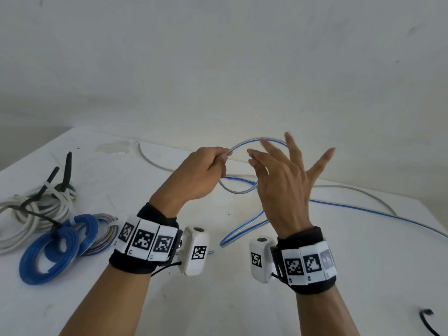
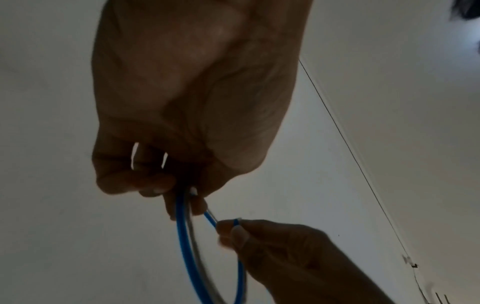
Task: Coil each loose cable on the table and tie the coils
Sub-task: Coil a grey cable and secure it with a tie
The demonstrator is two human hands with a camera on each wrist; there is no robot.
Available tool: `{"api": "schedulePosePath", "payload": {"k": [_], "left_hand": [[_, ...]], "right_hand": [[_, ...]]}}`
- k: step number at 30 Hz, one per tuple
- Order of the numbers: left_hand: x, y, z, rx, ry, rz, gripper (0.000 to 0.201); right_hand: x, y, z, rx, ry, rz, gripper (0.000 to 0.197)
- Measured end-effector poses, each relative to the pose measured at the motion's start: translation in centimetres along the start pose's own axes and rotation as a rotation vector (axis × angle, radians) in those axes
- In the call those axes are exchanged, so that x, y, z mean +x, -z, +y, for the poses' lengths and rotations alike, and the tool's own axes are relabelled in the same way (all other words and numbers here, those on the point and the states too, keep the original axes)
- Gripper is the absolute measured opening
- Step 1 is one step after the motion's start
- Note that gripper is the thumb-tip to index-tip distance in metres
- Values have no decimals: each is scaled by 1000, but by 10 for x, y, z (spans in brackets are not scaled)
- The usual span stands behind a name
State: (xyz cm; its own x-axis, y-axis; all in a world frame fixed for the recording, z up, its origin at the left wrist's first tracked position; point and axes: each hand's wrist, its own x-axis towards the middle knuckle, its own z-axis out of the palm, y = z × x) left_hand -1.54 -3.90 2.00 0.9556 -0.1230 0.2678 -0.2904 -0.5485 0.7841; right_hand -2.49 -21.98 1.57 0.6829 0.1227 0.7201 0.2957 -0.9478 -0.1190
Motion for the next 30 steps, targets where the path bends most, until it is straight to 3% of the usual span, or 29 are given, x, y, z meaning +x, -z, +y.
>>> {"api": "schedulePosePath", "payload": {"k": [3, 5, 8, 11, 15, 20, 25, 30], "left_hand": [[1, 0, -2, -12, -19, 9, 36], [1, -1, -1, -167, -8, 56, 36], [1, 0, 5, -424, 44, 159, 23], [1, 1, 7, -473, 33, 178, 15], [0, 1, 6, -391, -5, 163, 14], [1, 3, 2, -290, -39, 269, 15], [2, -3, 0, -168, -41, 347, 15], [1, -5, 1, 61, -52, 321, 13]], "right_hand": [[-2, -4, 2, 36, -72, -64, 18], [-3, -4, 5, 54, -84, -72, 20], [-1, -3, 9, 257, -160, -76, 23], [0, -2, 13, 403, -220, -58, 15], [-1, -2, 11, 286, -113, -60, 17], [-2, -3, 14, 247, -11, -150, 14], [0, -2, 8, 150, 56, -49, 6], [-2, -2, 1, 62, 88, -34, 4]]}}
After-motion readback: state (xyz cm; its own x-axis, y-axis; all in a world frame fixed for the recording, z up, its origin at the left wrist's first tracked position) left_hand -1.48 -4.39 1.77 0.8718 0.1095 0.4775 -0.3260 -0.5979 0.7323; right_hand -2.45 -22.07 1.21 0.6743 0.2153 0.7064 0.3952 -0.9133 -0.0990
